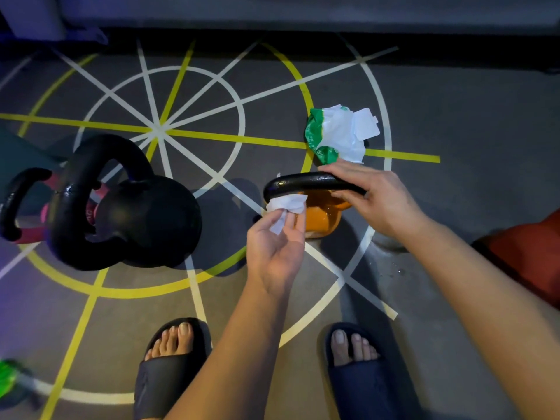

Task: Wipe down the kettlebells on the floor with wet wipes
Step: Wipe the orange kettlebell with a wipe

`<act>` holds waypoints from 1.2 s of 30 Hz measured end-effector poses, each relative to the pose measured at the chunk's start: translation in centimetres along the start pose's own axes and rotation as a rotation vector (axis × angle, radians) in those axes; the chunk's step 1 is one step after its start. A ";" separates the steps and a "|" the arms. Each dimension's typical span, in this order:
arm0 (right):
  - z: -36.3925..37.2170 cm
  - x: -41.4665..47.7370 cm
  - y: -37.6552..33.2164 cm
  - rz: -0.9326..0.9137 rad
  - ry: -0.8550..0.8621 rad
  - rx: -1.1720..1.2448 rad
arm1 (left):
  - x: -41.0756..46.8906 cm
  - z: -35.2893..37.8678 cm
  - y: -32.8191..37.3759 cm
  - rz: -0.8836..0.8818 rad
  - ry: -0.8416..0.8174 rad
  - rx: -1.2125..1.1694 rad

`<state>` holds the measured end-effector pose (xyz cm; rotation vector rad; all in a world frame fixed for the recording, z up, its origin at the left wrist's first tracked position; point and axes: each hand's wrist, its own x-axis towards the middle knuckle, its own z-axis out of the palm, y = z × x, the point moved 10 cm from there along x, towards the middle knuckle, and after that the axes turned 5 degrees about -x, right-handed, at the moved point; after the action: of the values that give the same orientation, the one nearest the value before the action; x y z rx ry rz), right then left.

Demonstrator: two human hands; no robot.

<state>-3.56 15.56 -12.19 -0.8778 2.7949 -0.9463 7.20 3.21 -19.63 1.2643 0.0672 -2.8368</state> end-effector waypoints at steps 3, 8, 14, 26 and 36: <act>-0.1 -0.5 -0.4 -0.013 0.063 0.029 | -0.1 0.1 -0.6 -0.019 0.011 -0.175; 0.3 -0.6 0.1 -0.003 0.078 0.027 | -0.3 1.3 -0.9 0.043 0.047 -0.140; -0.5 -4.0 -2.6 0.078 0.441 -0.183 | 0.1 1.5 1.2 0.134 -0.211 0.758; 9.9 -4.9 -2.0 0.637 0.086 0.789 | -0.9 2.6 5.6 0.636 -0.288 1.600; 11.0 -5.8 0.1 0.936 0.459 1.097 | -3.4 4.4 10.8 0.969 -0.205 1.692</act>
<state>3.80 12.83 -21.81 0.7584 1.8695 -2.1232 6.73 -7.73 -14.43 0.5000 -2.4050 -1.6373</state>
